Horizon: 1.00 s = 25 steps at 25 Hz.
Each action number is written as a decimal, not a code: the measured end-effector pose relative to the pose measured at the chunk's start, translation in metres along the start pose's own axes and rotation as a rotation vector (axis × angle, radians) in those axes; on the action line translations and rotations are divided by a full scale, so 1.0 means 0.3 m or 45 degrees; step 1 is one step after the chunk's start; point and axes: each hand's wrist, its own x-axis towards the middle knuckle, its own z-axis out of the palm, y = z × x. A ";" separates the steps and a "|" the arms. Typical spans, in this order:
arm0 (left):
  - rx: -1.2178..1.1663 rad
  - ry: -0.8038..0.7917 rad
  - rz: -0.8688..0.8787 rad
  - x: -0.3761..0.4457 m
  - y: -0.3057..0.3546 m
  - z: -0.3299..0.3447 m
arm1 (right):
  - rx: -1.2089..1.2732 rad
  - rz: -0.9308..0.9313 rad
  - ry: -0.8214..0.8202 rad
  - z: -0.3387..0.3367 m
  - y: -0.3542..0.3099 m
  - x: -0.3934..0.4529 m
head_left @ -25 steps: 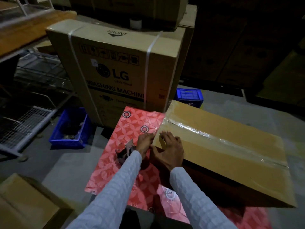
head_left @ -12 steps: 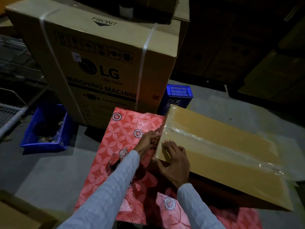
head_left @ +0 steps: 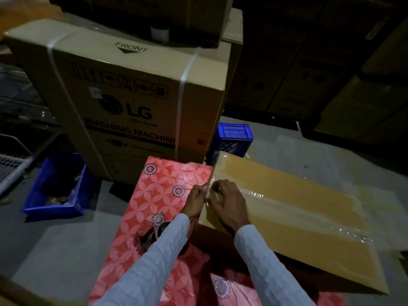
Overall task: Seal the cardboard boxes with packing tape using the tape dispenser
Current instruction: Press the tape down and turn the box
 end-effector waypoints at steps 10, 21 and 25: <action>-0.115 0.013 -0.151 0.070 0.174 0.005 | 0.023 -0.111 -0.076 0.033 0.023 -0.003; -0.225 0.309 -0.066 0.033 0.038 0.096 | 0.017 -0.119 -0.069 0.018 0.082 -0.088; -0.102 -0.009 -0.091 0.021 0.041 0.093 | 0.068 -0.129 -0.106 0.014 0.078 -0.099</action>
